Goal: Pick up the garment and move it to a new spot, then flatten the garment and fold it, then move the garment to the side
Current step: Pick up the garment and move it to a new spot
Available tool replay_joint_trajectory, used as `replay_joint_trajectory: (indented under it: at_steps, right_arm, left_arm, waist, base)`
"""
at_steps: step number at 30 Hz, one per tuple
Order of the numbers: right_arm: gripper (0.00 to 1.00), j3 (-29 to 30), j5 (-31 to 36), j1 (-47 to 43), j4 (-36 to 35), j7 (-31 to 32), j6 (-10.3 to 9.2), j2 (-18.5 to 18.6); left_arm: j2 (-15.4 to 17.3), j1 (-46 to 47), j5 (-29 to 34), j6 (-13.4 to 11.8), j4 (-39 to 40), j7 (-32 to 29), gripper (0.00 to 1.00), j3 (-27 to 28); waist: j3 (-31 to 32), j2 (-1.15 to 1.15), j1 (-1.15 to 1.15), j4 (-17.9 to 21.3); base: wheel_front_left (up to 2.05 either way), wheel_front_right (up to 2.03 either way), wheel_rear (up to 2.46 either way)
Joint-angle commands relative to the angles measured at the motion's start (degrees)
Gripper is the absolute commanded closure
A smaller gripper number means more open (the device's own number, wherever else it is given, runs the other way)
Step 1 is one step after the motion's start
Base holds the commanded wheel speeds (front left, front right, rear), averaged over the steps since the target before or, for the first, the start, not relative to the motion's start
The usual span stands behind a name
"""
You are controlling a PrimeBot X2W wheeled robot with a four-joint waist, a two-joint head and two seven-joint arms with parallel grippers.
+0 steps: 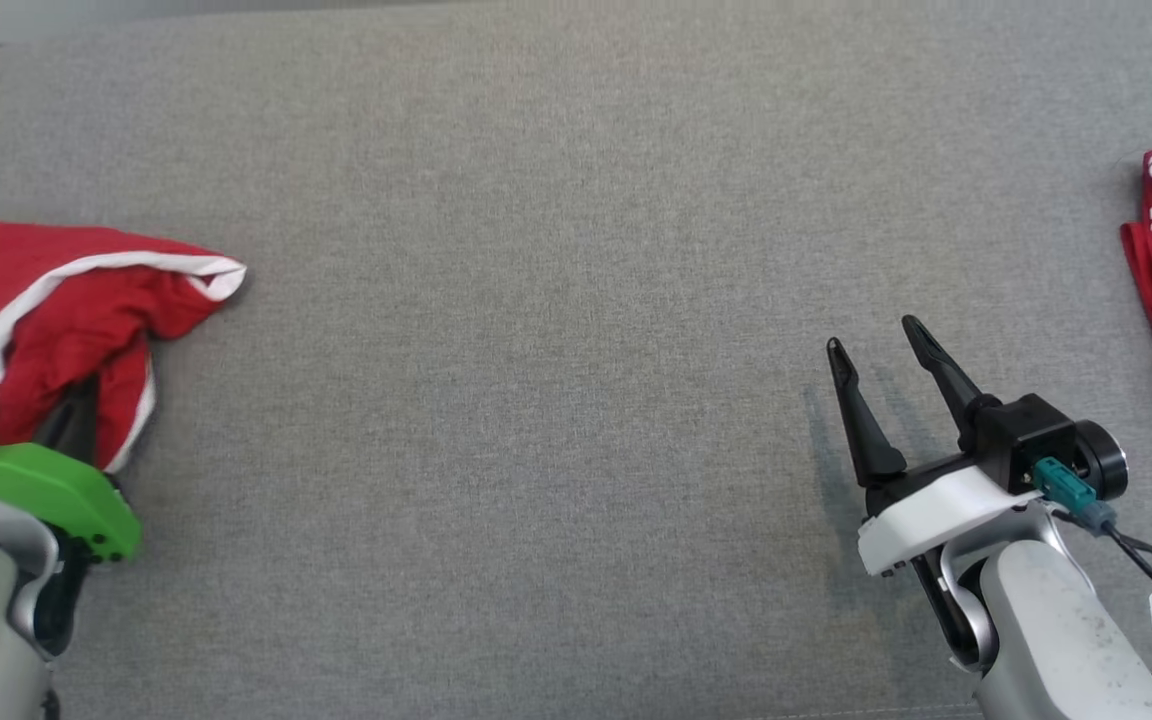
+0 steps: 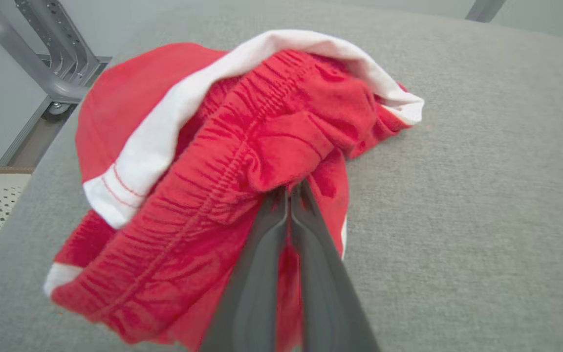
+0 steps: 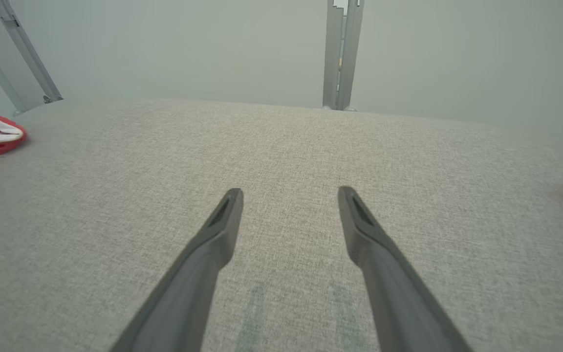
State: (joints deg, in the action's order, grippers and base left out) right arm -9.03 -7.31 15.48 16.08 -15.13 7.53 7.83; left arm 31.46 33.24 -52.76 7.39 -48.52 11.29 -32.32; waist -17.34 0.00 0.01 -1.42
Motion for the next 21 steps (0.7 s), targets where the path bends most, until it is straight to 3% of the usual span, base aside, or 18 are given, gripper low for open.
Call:
replay_joint_trajectory:
  at_steps: [1, 10, 21]
  right_arm:
    - [0.0, 0.28, -0.4, -1.28, 0.32, 0.01, -0.1, -0.73]
    - [0.0, -0.12, -1.01, -2.71, 1.37, 0.02, -0.1, -2.66]
    - [0.0, -0.8, -1.62, -3.65, 2.19, 0.02, -0.1, -3.86]
  left_arm:
    - [-0.36, -0.03, 1.48, 0.12, 2.11, 1.73, 1.0, -1.23]
    - [-4.8, 0.86, 6.98, 0.12, 11.48, 3.9, 1.0, -6.15]
    - [-15.38, 3.25, 13.99, 0.11, 26.15, 3.87, 1.0, -12.23]
  waist:
    - [2.68, 0.0, -0.01, 0.15]
    - [7.84, 0.0, -0.01, 2.51]
    - [10.67, 0.0, -0.01, 10.45]
  base:
    - [0.0, 0.0, 0.0]
    - [0.0, 0.0, 0.0]
    - [0.0, 0.0, 0.0]
